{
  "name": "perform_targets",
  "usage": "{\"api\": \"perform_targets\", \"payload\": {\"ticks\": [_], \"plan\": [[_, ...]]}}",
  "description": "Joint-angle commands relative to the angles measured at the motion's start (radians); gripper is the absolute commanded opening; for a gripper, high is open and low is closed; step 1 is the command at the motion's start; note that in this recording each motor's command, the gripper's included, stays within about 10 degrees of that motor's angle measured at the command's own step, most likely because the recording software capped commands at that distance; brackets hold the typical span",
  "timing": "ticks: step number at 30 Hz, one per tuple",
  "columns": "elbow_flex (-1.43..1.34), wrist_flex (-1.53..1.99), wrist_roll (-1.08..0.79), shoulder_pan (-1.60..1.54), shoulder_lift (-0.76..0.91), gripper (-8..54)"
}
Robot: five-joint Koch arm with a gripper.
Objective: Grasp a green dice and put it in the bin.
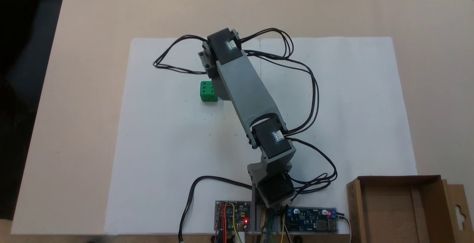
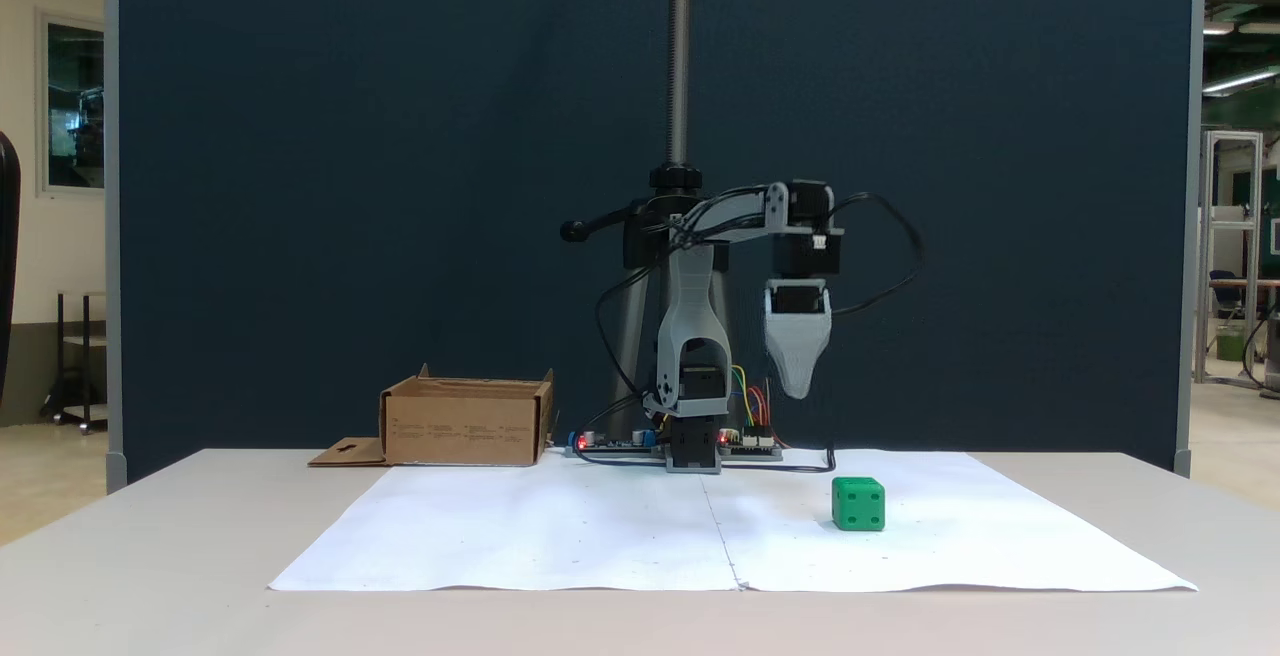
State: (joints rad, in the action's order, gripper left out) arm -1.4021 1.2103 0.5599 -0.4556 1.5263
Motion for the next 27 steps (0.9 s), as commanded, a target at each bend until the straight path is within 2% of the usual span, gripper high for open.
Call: {"api": "perform_targets", "payload": {"ticks": [1, 14, 27], "plan": [[0.072, 0.080, 0.075, -0.008, -0.006, 38.3], [0.255, 0.064, 0.114, -0.044, -0.202, 38.3], [0.261, 0.017, 0.156, -0.160, -0.264, 38.2]]}}
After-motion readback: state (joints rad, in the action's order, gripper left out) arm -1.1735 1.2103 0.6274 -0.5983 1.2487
